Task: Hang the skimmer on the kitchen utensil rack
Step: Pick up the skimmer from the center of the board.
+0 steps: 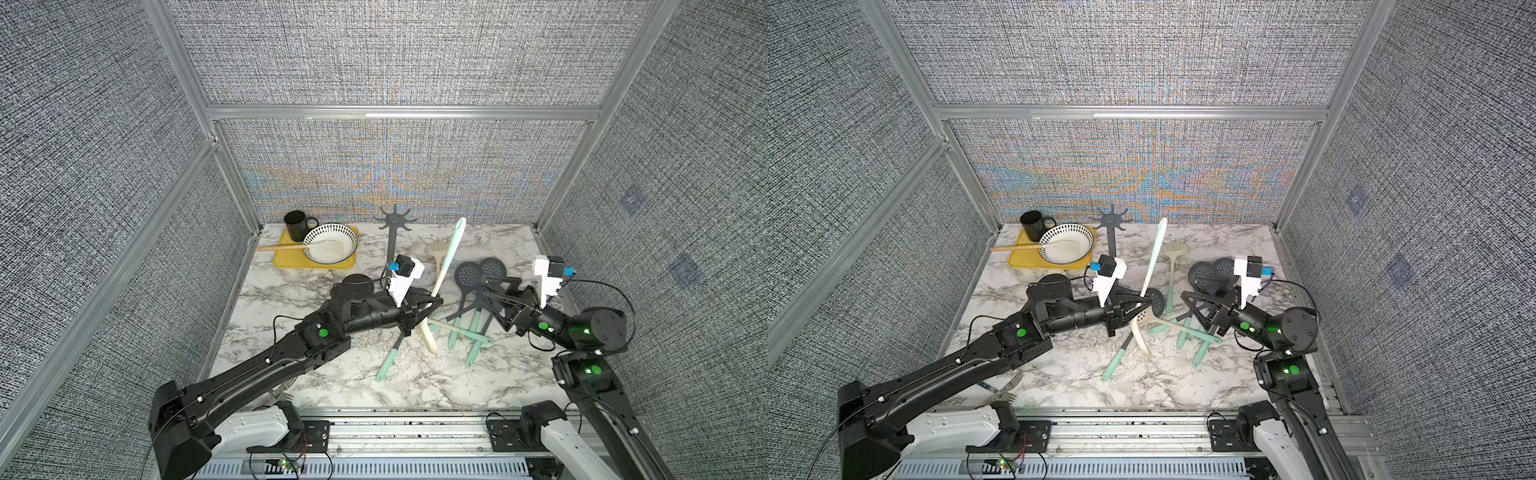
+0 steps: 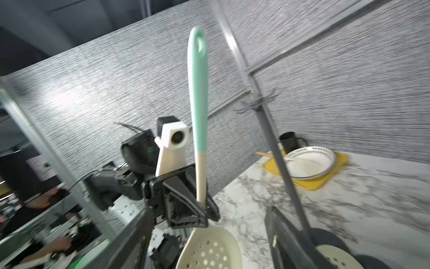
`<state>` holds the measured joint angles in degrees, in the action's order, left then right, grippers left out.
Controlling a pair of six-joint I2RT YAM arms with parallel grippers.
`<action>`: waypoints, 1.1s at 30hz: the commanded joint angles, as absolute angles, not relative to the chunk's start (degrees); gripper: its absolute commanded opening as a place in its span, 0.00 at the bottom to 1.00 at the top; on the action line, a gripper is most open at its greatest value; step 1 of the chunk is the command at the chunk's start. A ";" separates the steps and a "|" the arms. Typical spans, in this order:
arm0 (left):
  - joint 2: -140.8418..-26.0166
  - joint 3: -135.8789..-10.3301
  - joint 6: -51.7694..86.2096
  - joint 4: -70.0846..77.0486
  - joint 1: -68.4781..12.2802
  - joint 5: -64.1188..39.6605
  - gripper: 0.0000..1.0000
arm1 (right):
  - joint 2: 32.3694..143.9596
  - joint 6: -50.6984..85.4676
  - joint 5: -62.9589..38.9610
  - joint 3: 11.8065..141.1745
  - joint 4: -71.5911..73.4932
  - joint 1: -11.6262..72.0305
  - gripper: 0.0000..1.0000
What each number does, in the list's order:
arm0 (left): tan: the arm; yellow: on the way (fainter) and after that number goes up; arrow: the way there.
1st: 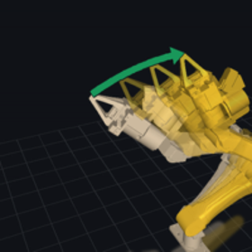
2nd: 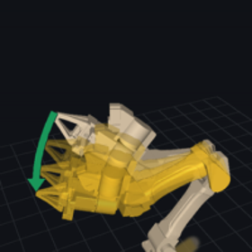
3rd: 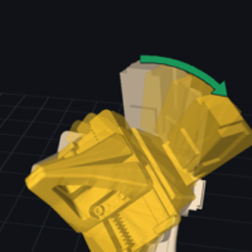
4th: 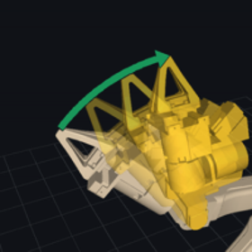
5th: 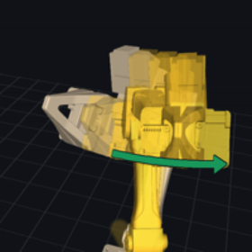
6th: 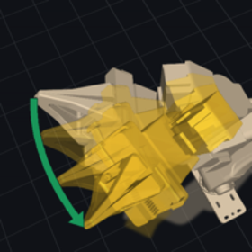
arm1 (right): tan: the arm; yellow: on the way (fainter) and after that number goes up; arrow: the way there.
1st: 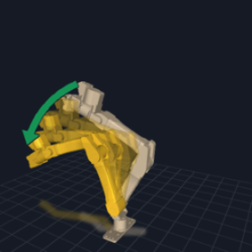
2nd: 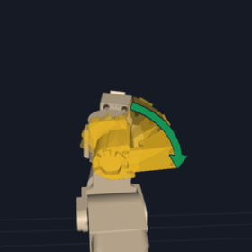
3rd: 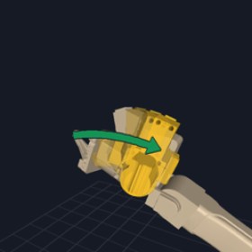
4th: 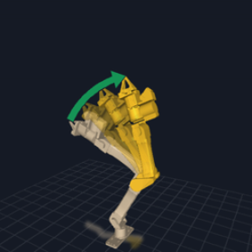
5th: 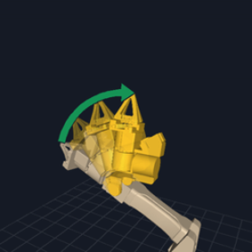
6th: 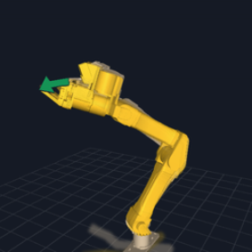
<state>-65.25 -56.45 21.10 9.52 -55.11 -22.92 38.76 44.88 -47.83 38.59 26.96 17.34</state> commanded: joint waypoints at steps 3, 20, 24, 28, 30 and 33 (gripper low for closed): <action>-63.68 -56.52 22.50 15.29 -54.58 -30.42 0.02 | 48.12 40.54 -47.96 44.13 37.99 26.83 0.74; -62.55 -57.74 22.47 16.17 -54.59 -37.59 0.02 | 55.41 40.00 -50.31 51.90 41.79 34.32 0.42; -62.51 -57.66 22.28 16.09 -54.54 -37.65 0.02 | 55.56 39.86 -50.24 52.13 41.17 34.71 0.27; -62.61 -57.66 22.04 15.91 -54.58 -37.48 0.02 | 55.12 38.95 -49.51 51.97 39.88 34.75 0.16; -62.65 -57.83 21.82 15.40 -54.58 -37.35 0.02 | 54.70 37.66 -49.07 51.80 38.95 34.80 0.06; -62.34 -58.05 21.24 14.04 -54.58 -36.03 0.22 | 53.22 34.68 -47.02 51.17 36.66 34.86 0.00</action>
